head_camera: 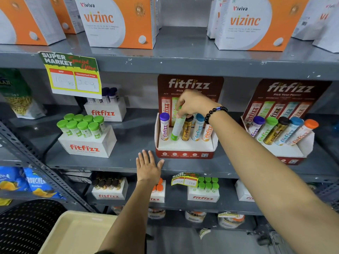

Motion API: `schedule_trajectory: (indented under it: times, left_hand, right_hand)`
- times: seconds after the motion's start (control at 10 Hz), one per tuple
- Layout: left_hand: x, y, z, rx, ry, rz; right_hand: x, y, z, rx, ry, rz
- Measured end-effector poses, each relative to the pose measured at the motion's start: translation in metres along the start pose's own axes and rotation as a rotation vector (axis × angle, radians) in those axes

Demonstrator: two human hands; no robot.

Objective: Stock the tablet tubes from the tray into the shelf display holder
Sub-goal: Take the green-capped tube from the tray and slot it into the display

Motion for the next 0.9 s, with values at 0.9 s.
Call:
schedule_trajectory:
  times: [0.9]
  left_hand:
    - [-0.001,0.000,0.001,0.009,-0.008,0.000]
  right_hand:
    - [0.006,-0.013,-0.012,-0.121,-0.242,-0.073]
Point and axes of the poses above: each hand's wrist, its own x-axis towards the middle knuckle, its own z-axis out of the back of the hand, y = z × x, the point moved 6 cm from there along x, towards the middle knuckle, and after that the axes turned 5 degrees about -y, right-handed, at the moved point
